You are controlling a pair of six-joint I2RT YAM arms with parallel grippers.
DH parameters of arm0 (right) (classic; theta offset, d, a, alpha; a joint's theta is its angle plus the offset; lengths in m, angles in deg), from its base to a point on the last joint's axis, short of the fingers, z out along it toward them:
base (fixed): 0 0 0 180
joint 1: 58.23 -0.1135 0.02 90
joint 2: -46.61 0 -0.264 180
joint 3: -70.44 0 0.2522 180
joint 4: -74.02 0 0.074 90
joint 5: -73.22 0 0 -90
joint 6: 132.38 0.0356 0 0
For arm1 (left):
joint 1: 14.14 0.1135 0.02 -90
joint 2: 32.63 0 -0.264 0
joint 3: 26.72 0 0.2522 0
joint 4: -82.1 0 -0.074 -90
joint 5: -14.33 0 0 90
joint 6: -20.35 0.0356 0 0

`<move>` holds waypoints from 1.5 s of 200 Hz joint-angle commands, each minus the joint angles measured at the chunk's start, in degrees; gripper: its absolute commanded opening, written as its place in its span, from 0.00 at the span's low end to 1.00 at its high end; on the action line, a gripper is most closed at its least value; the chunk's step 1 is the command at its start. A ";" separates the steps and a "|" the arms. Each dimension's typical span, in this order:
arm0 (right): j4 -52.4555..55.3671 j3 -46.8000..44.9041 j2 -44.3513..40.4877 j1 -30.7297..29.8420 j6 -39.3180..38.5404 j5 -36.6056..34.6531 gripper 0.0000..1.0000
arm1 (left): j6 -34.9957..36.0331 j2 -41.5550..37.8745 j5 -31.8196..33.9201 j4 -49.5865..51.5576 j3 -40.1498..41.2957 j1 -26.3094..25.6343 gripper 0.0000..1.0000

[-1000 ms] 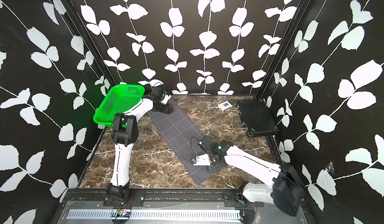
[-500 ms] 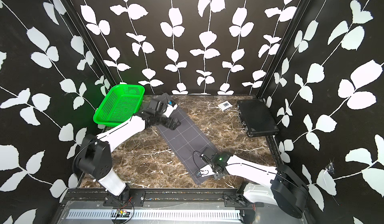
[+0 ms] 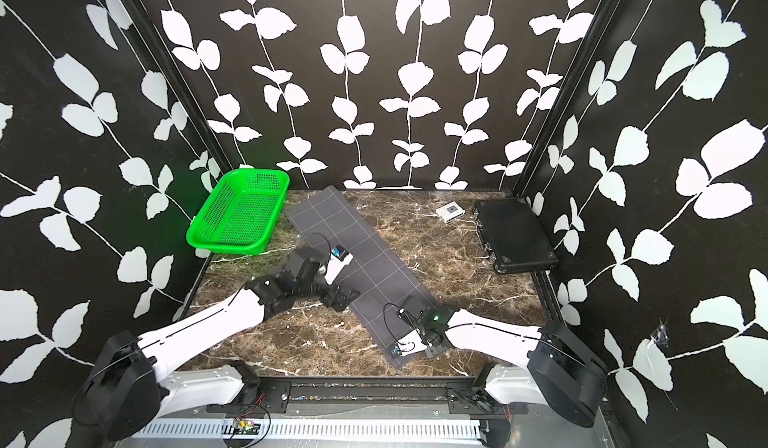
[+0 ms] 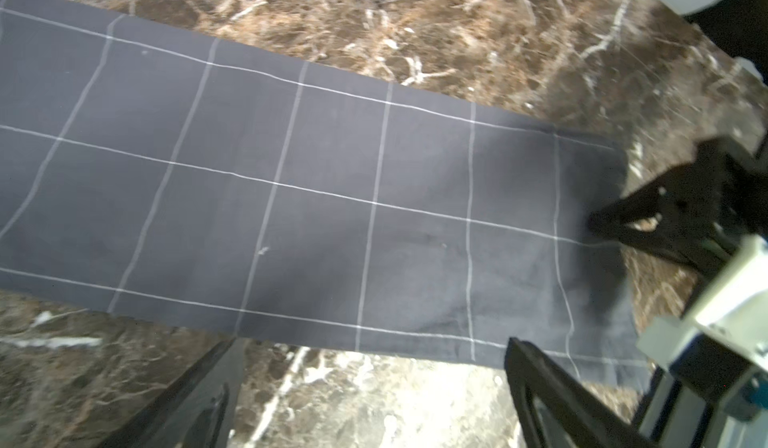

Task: Roll up the pillowcase
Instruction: Roll the pillowcase at the center of the board.

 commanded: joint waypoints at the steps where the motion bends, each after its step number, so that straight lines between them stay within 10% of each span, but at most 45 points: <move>1: 2.05 1.01 0.11 -0.40 0.36 1.71 0.02 | 1.67 -3.08 1.16 -5.47 3.45 -3.70 0.99; 85: 7.59 7.58 -1.83 1.17 -5.03 2.46 0.00 | 7.12 -3.75 2.13 -12.72 10.96 -14.09 0.99; 300: -1.90 24.02 14.76 5.60 -10.71 9.45 0.04 | 2.05 -16.33 3.67 -1.72 17.87 -13.71 0.98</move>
